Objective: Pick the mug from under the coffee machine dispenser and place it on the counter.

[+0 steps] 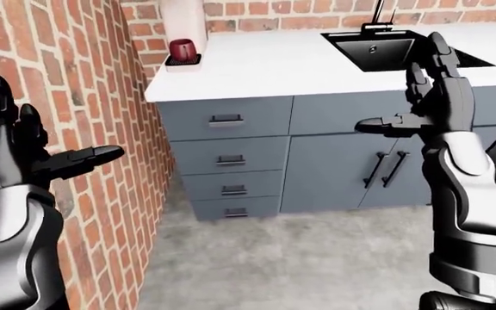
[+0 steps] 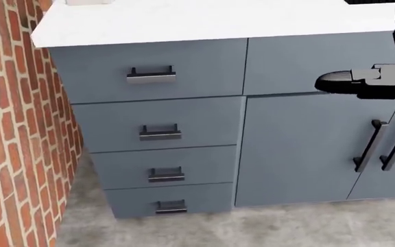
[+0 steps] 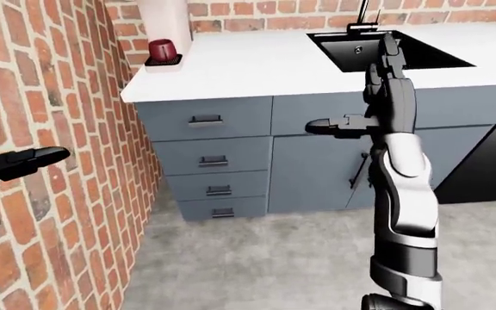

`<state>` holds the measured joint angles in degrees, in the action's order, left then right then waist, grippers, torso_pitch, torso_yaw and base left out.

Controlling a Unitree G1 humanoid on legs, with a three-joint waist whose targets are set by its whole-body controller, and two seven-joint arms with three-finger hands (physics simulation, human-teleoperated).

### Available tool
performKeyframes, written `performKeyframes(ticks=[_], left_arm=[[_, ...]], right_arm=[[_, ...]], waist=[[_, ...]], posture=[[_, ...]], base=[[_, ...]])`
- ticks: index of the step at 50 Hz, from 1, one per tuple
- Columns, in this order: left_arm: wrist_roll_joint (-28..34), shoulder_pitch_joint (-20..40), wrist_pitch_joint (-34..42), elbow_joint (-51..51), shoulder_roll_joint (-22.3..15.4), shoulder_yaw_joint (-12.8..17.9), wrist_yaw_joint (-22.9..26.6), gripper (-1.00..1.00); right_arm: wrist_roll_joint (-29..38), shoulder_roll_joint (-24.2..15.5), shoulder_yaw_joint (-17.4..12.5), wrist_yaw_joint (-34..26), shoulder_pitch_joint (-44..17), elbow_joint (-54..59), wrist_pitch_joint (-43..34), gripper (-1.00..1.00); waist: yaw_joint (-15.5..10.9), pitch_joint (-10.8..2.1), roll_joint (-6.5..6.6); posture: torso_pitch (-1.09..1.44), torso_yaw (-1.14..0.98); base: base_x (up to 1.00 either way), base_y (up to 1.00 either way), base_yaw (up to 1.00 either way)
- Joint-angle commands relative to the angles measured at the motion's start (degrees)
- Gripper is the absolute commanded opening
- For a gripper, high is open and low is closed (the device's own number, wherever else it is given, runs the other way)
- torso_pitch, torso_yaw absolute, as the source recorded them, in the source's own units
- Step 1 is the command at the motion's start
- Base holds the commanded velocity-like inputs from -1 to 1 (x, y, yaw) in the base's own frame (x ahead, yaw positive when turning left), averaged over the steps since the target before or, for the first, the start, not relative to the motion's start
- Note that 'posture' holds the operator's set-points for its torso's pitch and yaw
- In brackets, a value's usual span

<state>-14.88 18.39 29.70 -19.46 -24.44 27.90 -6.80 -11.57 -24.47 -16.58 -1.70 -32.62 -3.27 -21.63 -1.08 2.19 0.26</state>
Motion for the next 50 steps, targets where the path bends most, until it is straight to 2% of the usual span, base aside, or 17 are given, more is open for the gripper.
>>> performKeyframes(ticks=[1,3,4,6,9,14,17,18,20,27,29,31,40,42,44,45,50], left_arm=[[-0.2,1.64,-1.91,-2.44,-0.85,-0.14,0.28,1.0],[-0.18,1.66,-2.0,-2.38,-0.89,-0.15,0.32,1.0],[-0.23,1.68,-1.96,-2.4,-0.91,-0.13,0.33,1.0],[-0.25,1.66,-1.87,-2.5,-0.96,-0.08,0.31,1.0],[-0.16,1.55,-1.84,-2.63,-0.96,-0.08,0.29,1.0],[-0.22,1.66,-1.67,-2.77,-0.99,-0.03,0.24,1.0],[-0.22,1.73,-1.65,-2.72,-1.01,-0.05,0.22,1.0],[-0.22,1.75,-1.65,-2.69,-1.07,-0.01,0.23,1.0],[-0.28,1.84,-1.54,-2.74,-1.19,0.08,0.22,1.0],[-0.5,1.83,-1.32,-2.91,-1.22,0.17,0.13,1.0],[-0.51,1.8,-1.29,-2.96,-1.25,0.16,0.14,1.0],[-0.51,1.76,-1.29,-2.96,-1.27,0.2,0.16,1.0],[-0.4,1.85,-1.24,-3.01,-1.57,0.24,0.25,1.0],[-0.39,1.88,-1.24,-3.0,-1.57,0.26,0.26,1.0],[-0.37,1.9,-1.22,-3.02,-1.54,0.23,0.28,1.0],[-0.36,1.91,-1.22,-3.02,-1.54,0.23,0.28,1.0],[-0.32,1.95,-1.2,-3.03,-1.54,0.23,0.28,1.0]], right_arm=[[0.22,-1.28,-1.6,0.51,-1.59,-1.72,1.61,1.0],[0.3,-1.34,-1.54,0.44,-1.66,-1.75,1.63,1.0],[0.28,-1.34,-1.57,0.44,-1.69,-1.69,1.63,1.0],[0.22,-1.28,-1.59,0.43,-1.54,-1.89,1.53,1.0],[0.2,-1.31,-1.64,0.39,-1.56,-1.84,1.5,1.0],[-0.05,-1.28,-1.69,0.44,-1.65,-1.92,1.25,1.0],[-0.17,-1.44,-1.76,0.43,-1.83,-1.74,1.23,1.0],[-0.18,-1.48,-1.77,0.46,-1.88,-1.63,1.27,1.0],[-0.22,-1.52,-1.73,0.5,-1.93,-1.67,1.22,1.0],[-0.28,-1.58,-1.69,0.5,-1.96,-1.61,1.19,1.0],[-0.31,-1.59,-1.69,0.52,-1.94,-1.72,1.08,1.0],[-0.34,-1.62,-1.7,0.52,-2.0,-1.79,1.0,1.0],[-0.36,-1.6,-1.74,0.59,-2.01,-1.58,1.07,1.0],[-0.38,-1.65,-1.75,0.59,-2.04,-1.58,1.05,1.0],[-0.46,-1.73,-1.79,0.61,-2.08,-1.75,0.85,1.0],[-0.51,-1.74,-1.81,0.6,-2.09,-1.79,0.79,1.0],[-0.58,-1.84,-1.86,0.59,-2.15,-1.79,0.72,1.0]], waist=[[0.37,-1.03,-0.26],[0.13,-1.02,-2.75],[0.4,-0.93,-1.97],[0.65,-0.54,-2.98],[1.18,-0.87,-2.16],[1.54,0.05,0.93],[1.92,-1.47,5.67],[1.26,-1.13,3.54],[1.23,-0.8,4.25],[0.7,-0.65,0.83],[0.48,-0.72,-0.86],[0.38,-1.51,-4.02],[1.22,-0.52,-0.23],[1.51,-0.37,1.48],[1.84,-1.23,4.64],[2.17,-1.91,4.82],[1.06,-1.2,2.92]], posture=[[0.0,0.0],[0.0,0.0],[0.0,0.0],[0.0,0.0],[0.0,0.0],[0.0,0.0],[0.0,0.0],[0.0,0.0],[0.0,0.0],[0.0,0.0],[0.0,0.0],[0.0,0.0],[0.0,0.0],[0.0,0.0],[0.0,0.0],[0.0,0.0],[0.0,0.0]], base=[[0.16,0.0,0.0],[0.16,0.0,0.0],[0.15,0.0,0.0],[0.16,0.0,0.0],[0.16,0.0,0.0],[0.16,0.0,0.0],[0.16,0.0,0.0],[0.16,0.0,0.0],[0.16,0.0,0.0],[0.16,0.0,0.0],[0.16,0.0,0.0],[0.16,0.0,0.0],[0.16,0.0,0.0],[0.16,0.0,0.0],[0.16,0.0,0.0],[0.16,0.0,0.0],[0.16,0.0,0.0]])
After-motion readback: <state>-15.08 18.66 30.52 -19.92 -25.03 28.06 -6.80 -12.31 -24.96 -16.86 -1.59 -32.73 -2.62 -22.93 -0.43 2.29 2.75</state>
